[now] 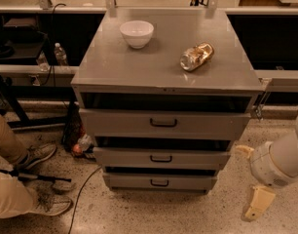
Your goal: Open middle drawer
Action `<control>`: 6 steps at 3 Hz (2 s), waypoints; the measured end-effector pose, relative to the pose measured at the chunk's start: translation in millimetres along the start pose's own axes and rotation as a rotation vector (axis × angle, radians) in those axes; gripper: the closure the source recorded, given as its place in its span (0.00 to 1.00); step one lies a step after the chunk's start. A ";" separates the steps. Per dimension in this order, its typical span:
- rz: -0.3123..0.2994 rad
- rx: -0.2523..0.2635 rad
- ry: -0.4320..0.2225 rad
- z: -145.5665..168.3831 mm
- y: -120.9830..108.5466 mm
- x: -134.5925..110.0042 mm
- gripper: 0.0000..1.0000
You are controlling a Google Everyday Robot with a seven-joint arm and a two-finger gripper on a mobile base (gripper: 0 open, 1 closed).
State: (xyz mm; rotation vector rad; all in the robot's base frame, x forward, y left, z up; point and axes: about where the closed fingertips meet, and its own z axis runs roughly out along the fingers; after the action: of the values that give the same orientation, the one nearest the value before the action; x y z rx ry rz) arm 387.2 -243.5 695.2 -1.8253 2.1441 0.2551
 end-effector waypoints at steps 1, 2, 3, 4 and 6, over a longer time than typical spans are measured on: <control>0.000 0.065 -0.057 41.9 -17.1 2.4 0.00; 0.000 0.064 -0.057 41.9 -16.8 2.4 0.00; -0.023 0.054 -0.072 46.5 -15.9 2.4 0.00; -0.093 0.036 -0.065 74.8 -18.4 10.9 0.00; -0.194 0.089 0.005 173.7 -64.7 41.8 0.00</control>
Offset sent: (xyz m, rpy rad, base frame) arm 0.0125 0.0075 -0.0332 0.0407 -0.0390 -0.0091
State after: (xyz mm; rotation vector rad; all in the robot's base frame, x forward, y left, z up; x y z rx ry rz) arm 466.1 -235.5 522.5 -1.9657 1.9313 0.1087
